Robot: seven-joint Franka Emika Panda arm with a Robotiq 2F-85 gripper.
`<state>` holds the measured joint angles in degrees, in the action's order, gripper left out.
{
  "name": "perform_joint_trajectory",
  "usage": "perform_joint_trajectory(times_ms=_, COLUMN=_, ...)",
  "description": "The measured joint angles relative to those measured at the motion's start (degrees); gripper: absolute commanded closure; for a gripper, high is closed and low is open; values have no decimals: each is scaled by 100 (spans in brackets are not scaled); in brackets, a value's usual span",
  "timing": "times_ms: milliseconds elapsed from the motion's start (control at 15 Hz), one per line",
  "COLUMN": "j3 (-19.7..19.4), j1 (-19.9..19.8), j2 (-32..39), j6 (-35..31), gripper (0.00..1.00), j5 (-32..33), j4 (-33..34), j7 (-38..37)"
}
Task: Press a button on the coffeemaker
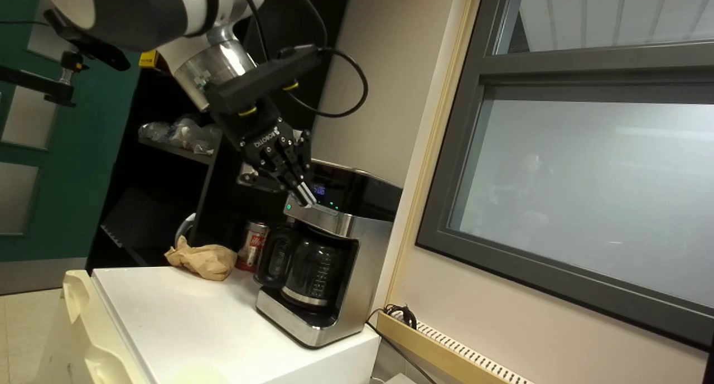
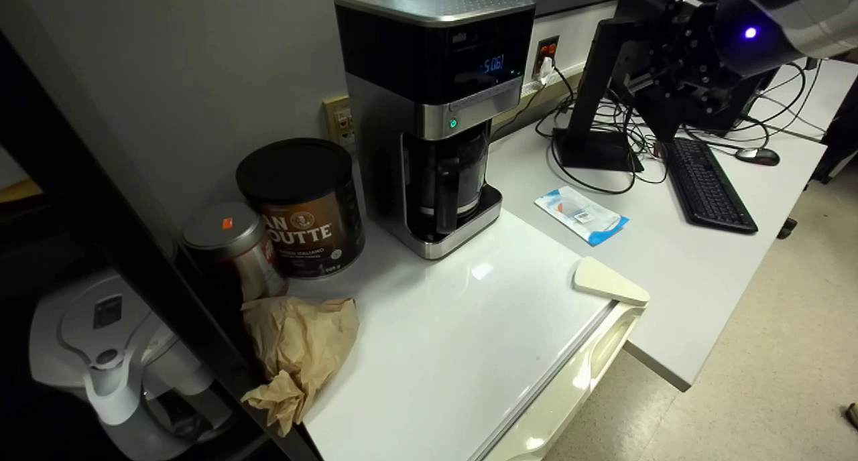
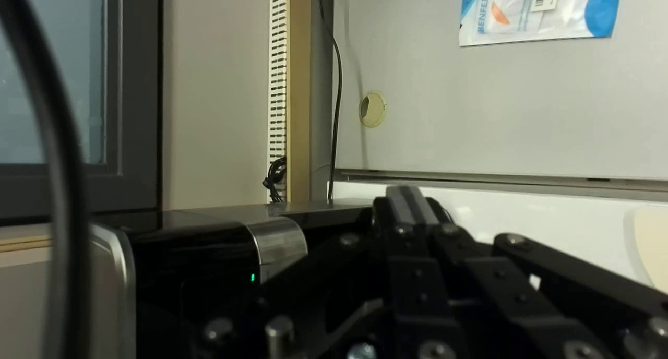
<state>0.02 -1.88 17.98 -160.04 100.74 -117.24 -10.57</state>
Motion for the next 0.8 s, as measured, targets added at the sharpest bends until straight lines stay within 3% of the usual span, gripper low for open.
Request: perform_joint_trajectory(times_ms=800, j3=251, j1=90, j2=990, j6=6, gripper=99, j5=-133, j4=1190, j7=159)
